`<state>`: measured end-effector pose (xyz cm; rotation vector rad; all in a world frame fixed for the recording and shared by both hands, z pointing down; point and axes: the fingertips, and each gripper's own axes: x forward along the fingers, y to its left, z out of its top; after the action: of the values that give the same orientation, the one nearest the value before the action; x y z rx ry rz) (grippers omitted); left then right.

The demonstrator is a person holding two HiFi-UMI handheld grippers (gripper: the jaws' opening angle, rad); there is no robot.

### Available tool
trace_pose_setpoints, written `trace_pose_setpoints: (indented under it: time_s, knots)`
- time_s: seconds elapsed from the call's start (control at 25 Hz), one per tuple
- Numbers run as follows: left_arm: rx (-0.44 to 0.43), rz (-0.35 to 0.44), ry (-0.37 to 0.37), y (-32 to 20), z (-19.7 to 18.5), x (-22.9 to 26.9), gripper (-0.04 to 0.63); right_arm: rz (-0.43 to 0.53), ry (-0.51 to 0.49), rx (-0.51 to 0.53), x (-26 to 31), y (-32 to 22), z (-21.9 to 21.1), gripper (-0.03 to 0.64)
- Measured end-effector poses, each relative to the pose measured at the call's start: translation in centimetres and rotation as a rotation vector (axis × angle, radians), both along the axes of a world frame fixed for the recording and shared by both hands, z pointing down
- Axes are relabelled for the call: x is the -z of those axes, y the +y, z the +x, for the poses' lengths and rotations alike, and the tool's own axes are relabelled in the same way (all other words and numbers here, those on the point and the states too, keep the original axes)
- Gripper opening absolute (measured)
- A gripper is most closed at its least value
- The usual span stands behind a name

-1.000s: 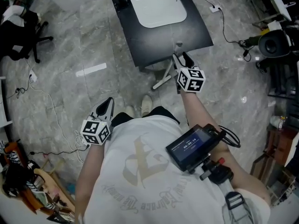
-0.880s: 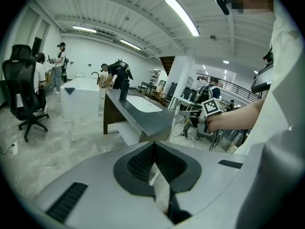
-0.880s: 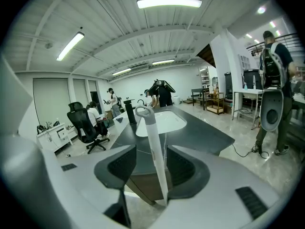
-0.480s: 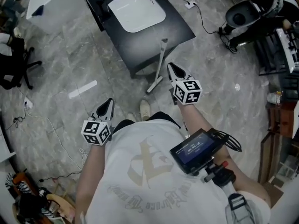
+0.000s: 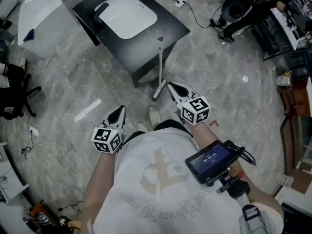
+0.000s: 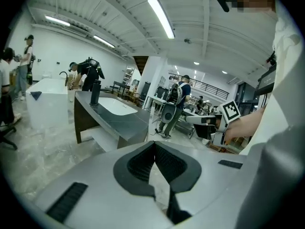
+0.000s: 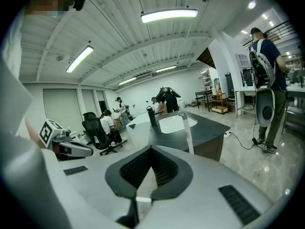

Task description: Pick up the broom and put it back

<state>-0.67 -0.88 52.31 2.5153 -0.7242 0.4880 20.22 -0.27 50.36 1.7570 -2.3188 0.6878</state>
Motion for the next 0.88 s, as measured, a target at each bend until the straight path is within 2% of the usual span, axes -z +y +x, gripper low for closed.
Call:
trace_pose_setpoints:
  time_s: [0.4,0.88]
  knots:
    - [-0.114,-0.004,0.016,2.7,1.4,-0.2,0.012,0.015,-0.016,0.017,0.5,5.9,-2.2,0.017]
    - [-0.123,0.011,0.031,3.7,1.5,0.1,0.012,0.048,-0.013,0.04,1.6,7.0,-3.0,0.017]
